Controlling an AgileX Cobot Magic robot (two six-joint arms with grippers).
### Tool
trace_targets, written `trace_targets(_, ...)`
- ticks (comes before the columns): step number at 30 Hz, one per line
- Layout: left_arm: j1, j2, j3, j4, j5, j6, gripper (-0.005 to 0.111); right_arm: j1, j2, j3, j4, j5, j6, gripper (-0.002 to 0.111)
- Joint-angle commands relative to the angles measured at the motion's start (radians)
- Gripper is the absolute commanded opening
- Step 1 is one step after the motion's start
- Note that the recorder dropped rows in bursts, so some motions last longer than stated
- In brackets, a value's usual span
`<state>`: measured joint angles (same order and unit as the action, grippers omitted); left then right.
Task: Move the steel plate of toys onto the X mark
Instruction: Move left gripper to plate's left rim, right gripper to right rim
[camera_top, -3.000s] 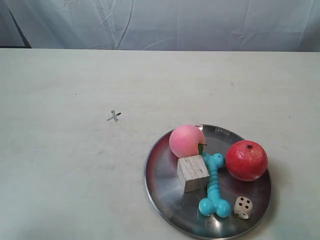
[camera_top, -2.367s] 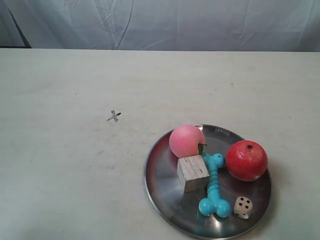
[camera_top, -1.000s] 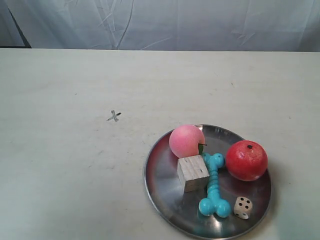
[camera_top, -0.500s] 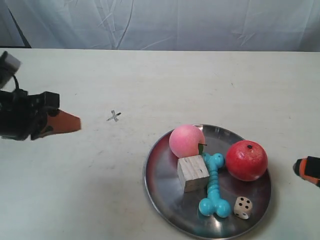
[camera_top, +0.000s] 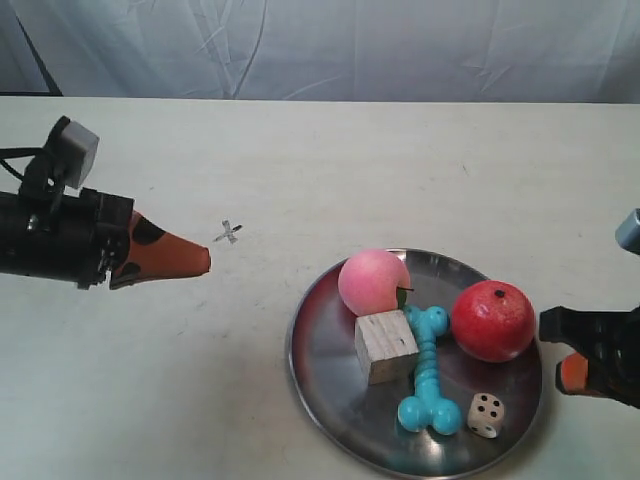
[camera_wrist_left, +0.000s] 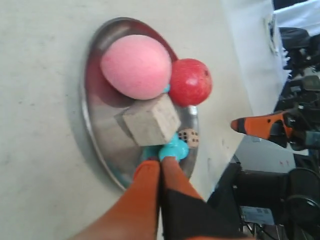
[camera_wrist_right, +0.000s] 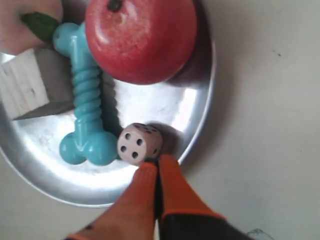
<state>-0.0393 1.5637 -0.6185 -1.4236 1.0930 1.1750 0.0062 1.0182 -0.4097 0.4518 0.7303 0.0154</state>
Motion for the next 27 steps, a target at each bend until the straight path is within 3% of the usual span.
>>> trace_targets(1, -0.005, 0.113, -0.004, -0.045, -0.045, -0.011, 0.009, -0.005, 0.049, -0.005, -0.043, -0.047, -0.005, -0.001)
trace_targets(3, -0.005, 0.175, -0.004, -0.093, 0.014, 0.032, 0.020, -0.005, 0.054, -0.005, -0.043, -0.067, -0.005, 0.006)
trace_targets(6, -0.005, 0.250, -0.009, -0.147, 0.068, 0.064, 0.038, -0.005, 0.054, -0.005, -0.043, -0.088, -0.005, 0.026)
trace_targets(9, -0.011, 0.298, -0.030, -0.140, 0.025, 0.064, 0.045, -0.005, 0.061, -0.002, -0.049, -0.136, 0.010, 0.046)
trace_targets(13, -0.063, 0.337, -0.074, -0.070, -0.081, 0.034, 0.045, -0.005, 0.105, 0.013, -0.087, -0.169, 0.087, 0.047)
trace_targets(18, -0.196, 0.358, -0.154, -0.051, -0.170, 0.022, 0.045, -0.005, 0.158, 0.042, -0.063, -0.218, 0.093, 0.047)
trace_targets(20, -0.243, 0.358, -0.195, 0.007, -0.244, -0.055, 0.045, -0.005, 0.178, 0.050, -0.058, -0.234, 0.093, 0.047)
trace_targets(23, -0.273, 0.358, -0.248, 0.178, -0.336, -0.208, 0.045, -0.005, 0.207, 0.061, -0.058, -0.265, 0.099, 0.047)
trace_targets(27, -0.281, 0.367, -0.303, 0.253, -0.378, -0.313, 0.045, -0.005, 0.239, 0.077, -0.055, -0.321, 0.129, 0.047)
